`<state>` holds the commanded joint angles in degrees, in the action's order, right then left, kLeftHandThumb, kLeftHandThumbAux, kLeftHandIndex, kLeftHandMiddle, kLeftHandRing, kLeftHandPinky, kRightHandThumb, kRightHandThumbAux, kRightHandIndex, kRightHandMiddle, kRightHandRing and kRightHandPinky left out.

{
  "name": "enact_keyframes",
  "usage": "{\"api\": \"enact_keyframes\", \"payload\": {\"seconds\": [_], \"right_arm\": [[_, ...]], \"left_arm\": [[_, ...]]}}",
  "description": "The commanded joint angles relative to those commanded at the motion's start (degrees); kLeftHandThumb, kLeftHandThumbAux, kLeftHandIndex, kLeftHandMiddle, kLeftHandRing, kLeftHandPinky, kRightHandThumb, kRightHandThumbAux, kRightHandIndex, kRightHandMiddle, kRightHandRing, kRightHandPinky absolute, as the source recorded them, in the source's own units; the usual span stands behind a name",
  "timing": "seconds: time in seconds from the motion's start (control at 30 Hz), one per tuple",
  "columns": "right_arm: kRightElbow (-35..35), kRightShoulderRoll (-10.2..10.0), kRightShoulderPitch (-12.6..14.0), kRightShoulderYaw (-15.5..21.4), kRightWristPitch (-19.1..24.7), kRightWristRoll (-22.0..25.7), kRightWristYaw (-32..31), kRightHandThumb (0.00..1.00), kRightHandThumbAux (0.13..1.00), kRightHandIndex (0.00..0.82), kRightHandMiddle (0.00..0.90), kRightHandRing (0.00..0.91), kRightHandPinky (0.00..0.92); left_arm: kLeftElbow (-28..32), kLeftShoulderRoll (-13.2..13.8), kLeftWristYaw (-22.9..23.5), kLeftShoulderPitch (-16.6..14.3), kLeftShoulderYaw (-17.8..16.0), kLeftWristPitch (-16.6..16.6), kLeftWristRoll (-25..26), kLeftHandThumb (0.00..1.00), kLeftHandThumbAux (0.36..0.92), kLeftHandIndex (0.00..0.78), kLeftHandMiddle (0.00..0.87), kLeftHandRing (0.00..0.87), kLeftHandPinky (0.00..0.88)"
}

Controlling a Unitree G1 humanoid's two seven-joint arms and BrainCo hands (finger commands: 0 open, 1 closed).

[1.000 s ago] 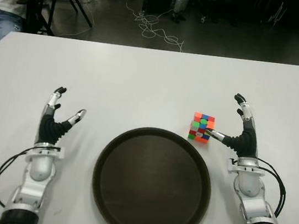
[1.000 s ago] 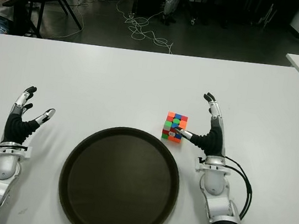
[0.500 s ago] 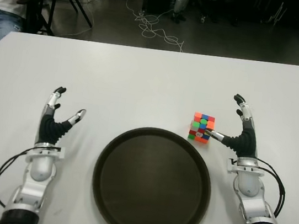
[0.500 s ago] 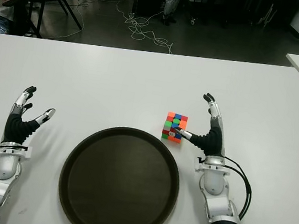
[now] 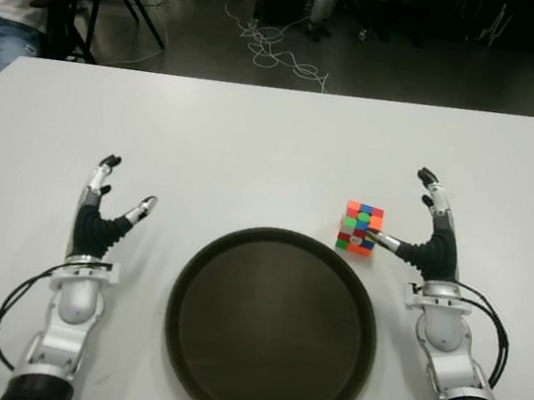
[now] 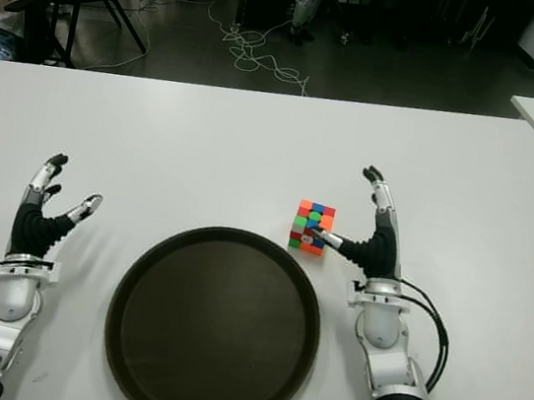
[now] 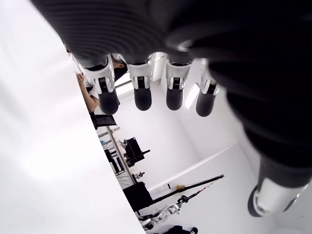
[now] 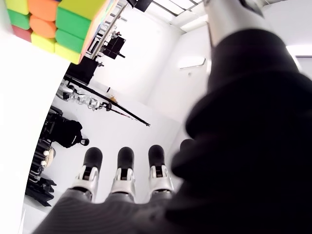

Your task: Pick up the Rubik's Cube and put it in the plate

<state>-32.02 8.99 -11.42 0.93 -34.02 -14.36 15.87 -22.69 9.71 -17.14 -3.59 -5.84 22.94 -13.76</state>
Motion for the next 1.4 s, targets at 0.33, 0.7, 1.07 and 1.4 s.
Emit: {"api": "enact_keyframes", "payload": {"seconds": [0.33,0.7,1.07,1.4], "right_arm": [[1.6,-0.3,0.5,0.0,1.3,0.6,-0.6,0.0,0.901,0.0,0.0,0.0,0.001],[1.8,0.1,0.8,-0.2,0.5,-0.7,0.0,0.0,0.902,0.005,0.003,0.0,0.017],[-1.5,1.6,-2.0,0.4,-0.8,-0.7,0.2,0.0,0.871,0.005,0.007,0.0,0.008],[-7.0,4.9,-9.0,0.7,-1.0,-0.6,-1.2,0.0,0.834,0.015,0.007,0.0,0.025]], "left_arm": [[0.4,0.1,0.8,0.1,0.0,-1.0,0.3,0.0,0.651,0.0,0.0,0.0,0.003],[0.5,0.1,1.3,0.1,-0.2,-1.4,1.0,0.0,0.649,0.0,0.0,0.0,0.021],[0.0,0.0,0.8,0.1,-0.2,-1.3,1.1,0.0,0.652,0.0,0.0,0.0,0.011],[-0.6,-0.1,0.4,-0.3,-0.1,-1.4,0.9,0.0,0.671,0.0,0.0,0.0,0.002]]}}
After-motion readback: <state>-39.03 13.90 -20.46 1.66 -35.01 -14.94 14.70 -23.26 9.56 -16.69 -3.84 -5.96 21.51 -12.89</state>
